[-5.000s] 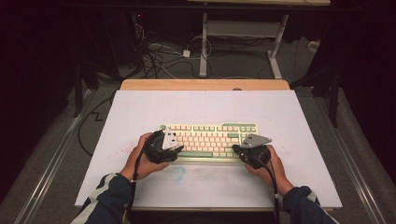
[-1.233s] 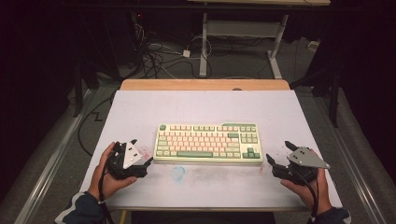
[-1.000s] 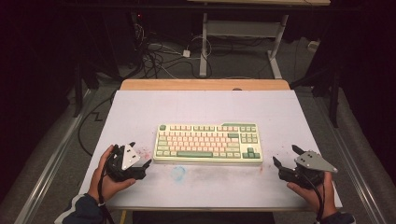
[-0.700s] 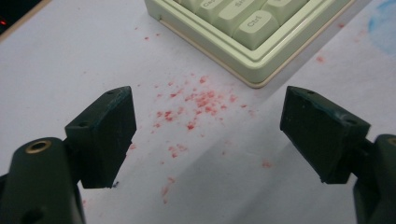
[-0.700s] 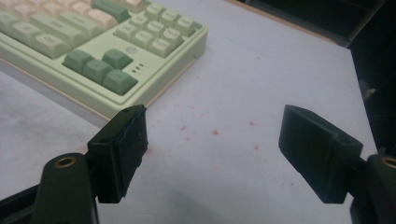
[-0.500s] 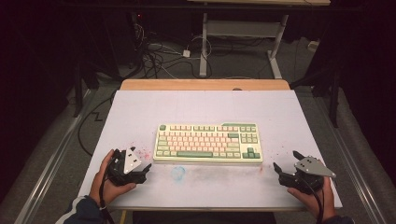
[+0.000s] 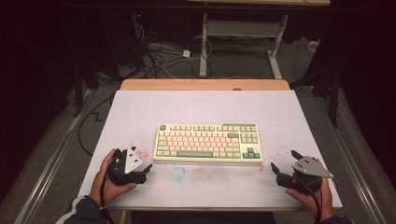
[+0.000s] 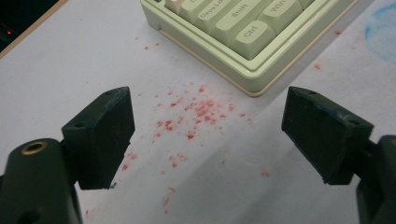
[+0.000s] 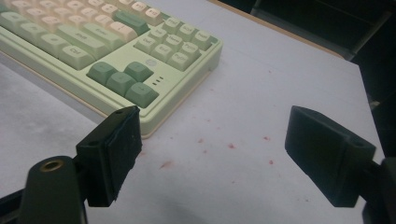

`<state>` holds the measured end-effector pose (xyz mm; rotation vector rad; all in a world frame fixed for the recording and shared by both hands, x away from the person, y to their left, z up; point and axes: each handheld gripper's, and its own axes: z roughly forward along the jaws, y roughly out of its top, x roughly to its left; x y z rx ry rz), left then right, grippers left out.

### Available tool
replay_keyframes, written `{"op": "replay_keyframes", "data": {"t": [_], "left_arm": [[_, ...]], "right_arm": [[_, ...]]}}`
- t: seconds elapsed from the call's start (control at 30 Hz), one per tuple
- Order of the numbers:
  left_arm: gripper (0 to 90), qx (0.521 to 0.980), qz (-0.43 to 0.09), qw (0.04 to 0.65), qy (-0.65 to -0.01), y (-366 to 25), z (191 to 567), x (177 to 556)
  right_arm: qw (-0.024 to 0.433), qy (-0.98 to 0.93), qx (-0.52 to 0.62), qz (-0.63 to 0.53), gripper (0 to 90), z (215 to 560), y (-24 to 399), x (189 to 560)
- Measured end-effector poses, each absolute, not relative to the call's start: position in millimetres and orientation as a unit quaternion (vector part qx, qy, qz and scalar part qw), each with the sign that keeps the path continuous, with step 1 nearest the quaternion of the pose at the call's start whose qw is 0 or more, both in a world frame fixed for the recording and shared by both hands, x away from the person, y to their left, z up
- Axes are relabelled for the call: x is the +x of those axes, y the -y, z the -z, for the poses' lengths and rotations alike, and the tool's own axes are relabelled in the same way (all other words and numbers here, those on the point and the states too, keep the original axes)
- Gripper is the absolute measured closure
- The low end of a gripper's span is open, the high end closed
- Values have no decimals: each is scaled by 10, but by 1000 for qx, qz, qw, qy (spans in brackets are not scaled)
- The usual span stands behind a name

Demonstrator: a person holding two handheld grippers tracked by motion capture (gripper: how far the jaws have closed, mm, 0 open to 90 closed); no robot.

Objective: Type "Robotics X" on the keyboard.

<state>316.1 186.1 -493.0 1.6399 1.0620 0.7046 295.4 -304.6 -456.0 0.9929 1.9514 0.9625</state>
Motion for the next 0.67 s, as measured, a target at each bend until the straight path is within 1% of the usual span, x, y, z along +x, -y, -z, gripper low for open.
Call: {"op": "replay_keyframes", "data": {"t": [0.67], "left_arm": [[159, 686, -289, 498, -446, -1844, 4956, 3172]], "right_arm": [[370, -761, 379, -374, 202, 4549, 3022, 2962]]}}
